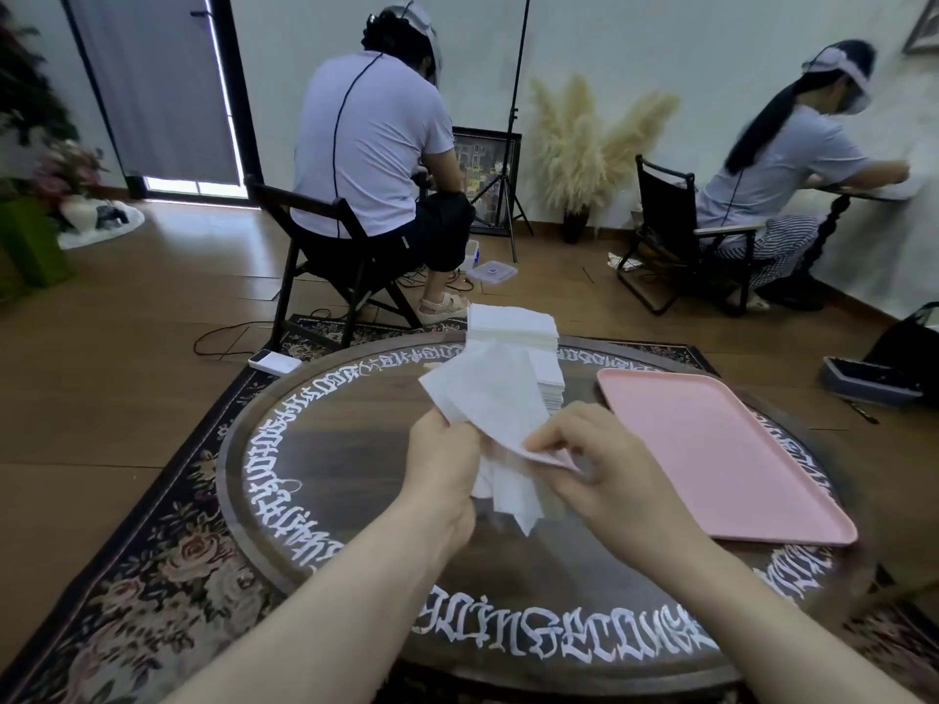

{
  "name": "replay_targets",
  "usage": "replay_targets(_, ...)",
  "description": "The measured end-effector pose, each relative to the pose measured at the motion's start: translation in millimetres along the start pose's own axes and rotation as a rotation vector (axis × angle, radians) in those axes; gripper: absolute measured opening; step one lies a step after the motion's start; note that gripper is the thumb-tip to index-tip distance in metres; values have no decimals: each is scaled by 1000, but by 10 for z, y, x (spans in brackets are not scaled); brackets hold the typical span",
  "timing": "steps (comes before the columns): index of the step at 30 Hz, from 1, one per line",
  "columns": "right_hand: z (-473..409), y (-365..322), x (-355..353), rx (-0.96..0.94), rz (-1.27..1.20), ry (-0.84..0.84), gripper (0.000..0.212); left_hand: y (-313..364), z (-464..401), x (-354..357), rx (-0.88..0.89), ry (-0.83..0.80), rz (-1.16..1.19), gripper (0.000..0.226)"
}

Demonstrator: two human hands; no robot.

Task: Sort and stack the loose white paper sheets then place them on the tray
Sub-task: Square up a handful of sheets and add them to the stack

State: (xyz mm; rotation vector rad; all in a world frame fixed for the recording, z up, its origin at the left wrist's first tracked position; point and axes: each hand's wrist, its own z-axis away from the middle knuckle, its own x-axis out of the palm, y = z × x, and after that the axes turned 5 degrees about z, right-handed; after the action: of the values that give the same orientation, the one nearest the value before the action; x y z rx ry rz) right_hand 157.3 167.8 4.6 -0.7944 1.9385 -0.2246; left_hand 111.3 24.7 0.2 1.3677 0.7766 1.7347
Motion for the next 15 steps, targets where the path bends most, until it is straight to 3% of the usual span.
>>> replay_targets(2, 20, -18, 15, 13, -36, -70, 11, 11, 18, 21, -4, -17, 41, 25)
replay_targets(3, 26, -27, 4, 28, -48, -79, 25, 34, 38, 28, -13, -56, 71, 19)
replay_targets(5, 27, -43, -27, 72, -82, -85, 43, 101, 67, 6, -75, -201, 139, 46)
replay_targets(7, 25, -55, -53, 126, -157, -62, 43, 151, 69, -18, -90, -377, 151, 73)
replay_targets(9, 29, -60, -64, 153, -224, -32, 35, 135, 93, -28, -18, -462, 64, 62)
replay_targets(11, 31, -63, -60, 155, -253, -5, 22, 76, 73, -28, 98, -407, -77, 31)
replay_targets(15, 40, -49, -72, 167, -280, 44, 26, 28, 29, -65, 165, -321, -147, 32)
